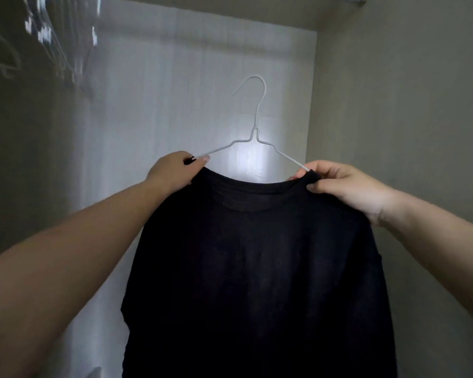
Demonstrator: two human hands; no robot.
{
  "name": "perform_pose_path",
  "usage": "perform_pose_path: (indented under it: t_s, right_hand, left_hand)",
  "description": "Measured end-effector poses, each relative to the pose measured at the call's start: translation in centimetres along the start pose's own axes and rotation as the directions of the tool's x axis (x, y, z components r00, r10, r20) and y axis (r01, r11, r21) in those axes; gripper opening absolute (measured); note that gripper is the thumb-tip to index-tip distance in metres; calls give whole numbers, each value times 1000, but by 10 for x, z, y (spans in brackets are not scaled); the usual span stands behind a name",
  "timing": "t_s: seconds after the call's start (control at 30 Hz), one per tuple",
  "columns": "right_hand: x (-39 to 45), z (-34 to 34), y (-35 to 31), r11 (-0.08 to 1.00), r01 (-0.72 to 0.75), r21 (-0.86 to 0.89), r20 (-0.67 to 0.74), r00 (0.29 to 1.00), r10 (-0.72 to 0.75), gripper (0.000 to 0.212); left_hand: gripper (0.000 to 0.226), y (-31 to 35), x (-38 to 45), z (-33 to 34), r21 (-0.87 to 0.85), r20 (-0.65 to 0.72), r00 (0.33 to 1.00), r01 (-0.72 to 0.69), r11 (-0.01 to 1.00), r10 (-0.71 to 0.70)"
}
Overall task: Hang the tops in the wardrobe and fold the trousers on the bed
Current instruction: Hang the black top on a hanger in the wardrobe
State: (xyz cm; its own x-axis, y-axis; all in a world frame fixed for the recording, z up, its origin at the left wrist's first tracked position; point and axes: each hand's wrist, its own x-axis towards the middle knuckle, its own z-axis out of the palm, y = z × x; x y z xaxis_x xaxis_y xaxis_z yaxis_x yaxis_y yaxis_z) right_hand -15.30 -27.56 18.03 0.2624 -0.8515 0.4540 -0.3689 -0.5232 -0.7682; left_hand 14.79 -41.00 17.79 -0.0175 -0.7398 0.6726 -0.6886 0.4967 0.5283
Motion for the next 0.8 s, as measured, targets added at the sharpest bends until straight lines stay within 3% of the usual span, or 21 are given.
perform_pose_path:
  t_s: [0.03,0.13,0.2,0.3,0.63,0.8]
  right_hand:
    - [0,-3,-4,1000,-5,8,-49,999,6,42]
    - [-1,-14,-19,999,-41,-2,-220,975,40,35]
    - [0,-24,-33,999,-50,-5,-323,945,46,34]
    - [4,-37,-53,999,-47,-9,-426,904,38,33]
    - [42,-92,-97,982,-121,-142,-635,773,3,27]
    - [70,-122,-117,958,-133,-256,-705,703,-91,27]
  left_hand:
    - [43,10,4,6,-119,5,1000,5,993,-4]
    - [70,42,10,28,-373,61,998,14,928,10]
    - [66,68,12,43,-493,83,994,-20,870,71]
    - [66,108,12,62,-666,206,976,83,741,76]
    - [67,204,20,96,-844,322,916,162,511,241]
    - [62,246,37,100,-902,317,893,180,391,320]
